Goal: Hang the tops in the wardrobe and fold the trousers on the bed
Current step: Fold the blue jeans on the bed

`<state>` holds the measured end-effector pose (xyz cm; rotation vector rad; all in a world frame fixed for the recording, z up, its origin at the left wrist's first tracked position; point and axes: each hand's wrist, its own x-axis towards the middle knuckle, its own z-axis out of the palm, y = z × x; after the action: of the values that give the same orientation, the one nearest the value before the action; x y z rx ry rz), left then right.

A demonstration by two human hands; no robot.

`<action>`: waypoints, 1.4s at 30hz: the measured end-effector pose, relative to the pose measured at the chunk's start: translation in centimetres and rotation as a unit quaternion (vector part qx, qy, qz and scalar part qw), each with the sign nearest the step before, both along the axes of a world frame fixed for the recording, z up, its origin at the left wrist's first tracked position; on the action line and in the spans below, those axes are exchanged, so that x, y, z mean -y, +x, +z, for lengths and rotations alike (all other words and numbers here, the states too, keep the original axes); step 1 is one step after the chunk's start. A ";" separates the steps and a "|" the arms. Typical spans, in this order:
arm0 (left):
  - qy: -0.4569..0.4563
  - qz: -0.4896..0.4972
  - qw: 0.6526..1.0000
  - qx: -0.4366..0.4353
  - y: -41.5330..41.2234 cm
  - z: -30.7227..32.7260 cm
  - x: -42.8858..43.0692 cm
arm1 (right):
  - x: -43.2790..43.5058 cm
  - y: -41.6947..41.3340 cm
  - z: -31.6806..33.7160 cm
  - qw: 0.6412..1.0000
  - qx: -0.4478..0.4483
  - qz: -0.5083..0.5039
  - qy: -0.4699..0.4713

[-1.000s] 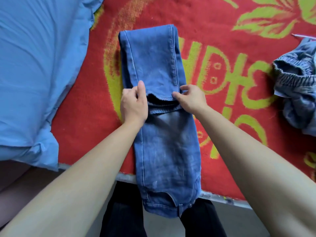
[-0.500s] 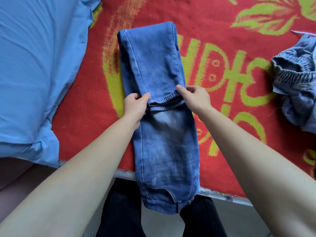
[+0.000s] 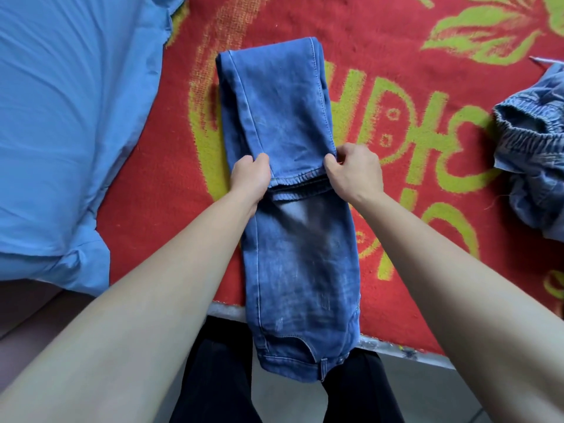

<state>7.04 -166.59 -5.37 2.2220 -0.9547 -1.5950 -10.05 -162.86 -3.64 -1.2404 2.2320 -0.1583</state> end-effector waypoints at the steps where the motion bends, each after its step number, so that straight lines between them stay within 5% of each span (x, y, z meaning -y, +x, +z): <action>1: -0.018 -0.027 0.999 0.039 0.1 0.0 -0.3 | -0.1 0.0 -0.2 1.000 0.011 0.004 -0.008; 3: -0.089 -0.125 0.979 0.131 0.9 -0.2 -1.6 | -0.5 0.2 -0.6 0.998 0.013 0.013 -0.054; 6: -0.207 -0.324 0.889 0.250 3.3 -1.5 -4.3 | -1.2 0.8 -1.0 0.992 0.010 0.009 -0.128; 9: -0.226 -0.470 0.797 0.304 4.7 -2.5 -5.5 | -0.8 0.8 -1.8 0.998 0.040 -0.039 0.026; 12: -0.206 -0.446 0.815 0.308 4.0 -2.1 -4.6 | 0.7 0.7 -0.8 0.955 0.213 -0.142 0.149; 14: -0.196 -0.426 0.823 0.321 3.4 -1.8 -4.0 | 2.4 0.8 0.5 0.893 0.363 -0.243 0.108; 19: -0.131 -0.575 0.693 0.415 3.6 -2.8 -3.9 | 7.4 0.8 5.0 0.624 0.689 -0.362 -0.066; 21: -0.098 -0.570 0.711 0.400 3.7 -3.4 -3.3 | 7.9 0.8 6.5 0.545 0.754 -0.355 -0.092; 23: -0.107 -0.530 0.758 0.364 4.2 -3.1 -2.8 | 7.2 1.0 6.6 0.509 0.787 -0.338 -0.085; 25: -0.163 -0.450 0.807 0.346 5.4 -2.8 -2.7 | 5.2 1.8 5.2 0.534 0.768 -0.351 -0.039; 26: -0.170 -0.403 0.834 0.337 6.2 -2.7 -2.5 | 4.0 2.1 4.2 0.596 0.723 -0.350 0.007; 29: -0.100 -0.289 0.913 0.271 8.2 -2.7 -1.4 | 0.7 2.3 0.6 0.890 0.382 -0.152 0.198; 30: -0.084 -0.286 0.919 0.260 8.4 -2.8 -0.8 | 0.3 2.0 -0.3 0.927 0.282 -0.064 0.239; 33: -0.085 -0.315 0.906 0.270 7.8 -2.8 0.6 | 0.6 1.3 -1.6 0.968 0.156 -0.034 0.195; 36: -0.068 -0.283 0.918 0.269 7.3 -3.2 1.2 | 1.1 1.0 -2.6 0.998 0.002 -0.066 0.011; 42: -0.108 -0.169 0.963 0.183 7.0 -3.4 0.6 | 3.1 -1.5 -4.5 0.999 0.017 0.030 0.031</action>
<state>14.04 -167.22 -8.76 2.3304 -1.5995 -1.1341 -11.55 -166.00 -8.09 -1.2597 2.1528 -0.0861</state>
